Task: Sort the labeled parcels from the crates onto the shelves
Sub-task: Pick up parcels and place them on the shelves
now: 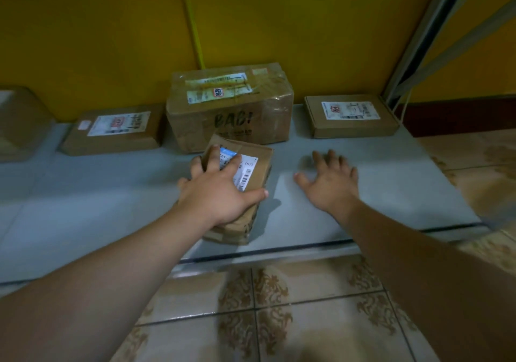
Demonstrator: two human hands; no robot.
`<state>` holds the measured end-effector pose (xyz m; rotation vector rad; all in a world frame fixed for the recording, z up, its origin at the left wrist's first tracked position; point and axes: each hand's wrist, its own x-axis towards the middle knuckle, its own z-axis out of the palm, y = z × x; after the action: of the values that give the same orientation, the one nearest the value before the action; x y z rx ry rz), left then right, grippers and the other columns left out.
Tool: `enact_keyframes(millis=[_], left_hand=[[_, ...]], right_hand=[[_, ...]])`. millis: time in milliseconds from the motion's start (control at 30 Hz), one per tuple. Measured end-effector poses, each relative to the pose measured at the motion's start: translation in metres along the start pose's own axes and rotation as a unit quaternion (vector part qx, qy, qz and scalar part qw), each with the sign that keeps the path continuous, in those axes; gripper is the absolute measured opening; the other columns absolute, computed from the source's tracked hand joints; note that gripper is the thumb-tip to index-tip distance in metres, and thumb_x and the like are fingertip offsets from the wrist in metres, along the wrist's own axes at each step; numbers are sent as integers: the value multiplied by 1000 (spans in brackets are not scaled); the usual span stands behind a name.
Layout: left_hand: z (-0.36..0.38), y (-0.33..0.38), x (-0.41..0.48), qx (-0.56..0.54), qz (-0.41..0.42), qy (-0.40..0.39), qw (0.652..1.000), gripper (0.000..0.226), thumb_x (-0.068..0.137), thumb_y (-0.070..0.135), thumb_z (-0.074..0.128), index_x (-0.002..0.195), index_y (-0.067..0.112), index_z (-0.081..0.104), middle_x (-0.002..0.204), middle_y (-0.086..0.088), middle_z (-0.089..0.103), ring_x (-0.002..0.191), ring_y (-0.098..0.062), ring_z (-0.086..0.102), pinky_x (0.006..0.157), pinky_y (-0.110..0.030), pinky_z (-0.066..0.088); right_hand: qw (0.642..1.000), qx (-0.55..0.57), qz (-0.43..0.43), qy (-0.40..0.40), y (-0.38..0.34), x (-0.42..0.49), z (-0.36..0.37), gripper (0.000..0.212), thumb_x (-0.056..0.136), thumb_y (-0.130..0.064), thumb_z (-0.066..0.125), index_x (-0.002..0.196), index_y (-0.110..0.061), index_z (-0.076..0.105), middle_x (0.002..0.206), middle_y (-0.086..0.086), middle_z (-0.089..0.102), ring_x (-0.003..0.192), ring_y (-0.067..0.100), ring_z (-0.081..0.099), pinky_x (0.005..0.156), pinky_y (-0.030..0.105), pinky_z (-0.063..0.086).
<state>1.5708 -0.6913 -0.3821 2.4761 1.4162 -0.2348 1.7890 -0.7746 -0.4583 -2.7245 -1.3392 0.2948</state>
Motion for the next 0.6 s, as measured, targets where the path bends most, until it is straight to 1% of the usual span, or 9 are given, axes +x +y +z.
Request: enact_keyframes(millis=[100,200,267,367,433,500,533,567,600], left_hand=[[-3,-13,-4,-7,21,0,1000,100,68,87,47,150,48,6,160,12,-16,148,-28,-6,113,-55,16],[-8,-44,-15,3,33,4,999,103,66,85,53,150,47,7,161,7,-16,149,-25,-7,116,-56,10],[-14,-75,-22,29,31,-3,999,100,67,84,54,150,47,12,162,4,-12,149,-25,-9,116,-56,5],[-25,-127,-34,56,24,-10,998,91,67,83,56,146,53,21,162,6,-3,148,-24,-9,115,-58,1],[-32,-157,-43,50,15,-7,999,82,71,76,60,143,55,28,161,7,6,148,-22,0,115,-56,4],[-35,-182,-52,35,21,-3,999,74,74,71,61,141,53,35,159,7,16,147,-18,10,115,-49,9],[-34,-193,-57,29,30,2,999,76,71,74,57,141,50,38,158,8,21,146,-16,13,116,-46,12],[-32,-202,-63,22,35,15,999,83,66,77,52,142,46,39,157,9,25,145,-14,16,116,-43,14],[-29,-210,-67,14,35,34,999,89,63,77,49,144,42,36,157,8,25,145,-14,18,116,-42,17]], right_hand=[[999,-8,-16,-28,-21,-26,8,79,91,-75,26,156,-33,12,166,5,5,151,32,3,119,54,3],[998,-23,-37,-54,-46,-50,14,82,90,-76,22,157,-31,8,166,5,-1,152,31,-3,120,53,-1],[995,-30,-64,-71,-64,-64,16,83,91,-76,21,158,-30,5,166,5,-5,152,30,-6,120,52,-3],[990,-42,-104,-84,-92,-81,20,83,92,-75,21,158,-30,2,166,5,-9,152,30,-9,121,52,-5],[987,-50,-118,-93,-110,-87,24,83,92,-74,21,158,-30,-1,166,5,-11,152,30,-12,120,52,-7],[985,-57,-125,-100,-126,-91,26,83,92,-74,21,158,-30,-2,166,5,-13,151,30,-13,120,52,-7],[985,-59,-129,-103,-134,-93,28,83,92,-74,20,158,-29,-3,165,5,-13,151,31,-13,120,53,-7],[984,-61,-132,-106,-141,-95,29,83,92,-74,20,158,-29,-3,165,5,-14,151,31,-14,120,53,-8],[983,-62,-134,-107,-147,-96,30,83,92,-74,20,158,-29,-4,165,5,-15,151,31,-15,120,54,-8]])
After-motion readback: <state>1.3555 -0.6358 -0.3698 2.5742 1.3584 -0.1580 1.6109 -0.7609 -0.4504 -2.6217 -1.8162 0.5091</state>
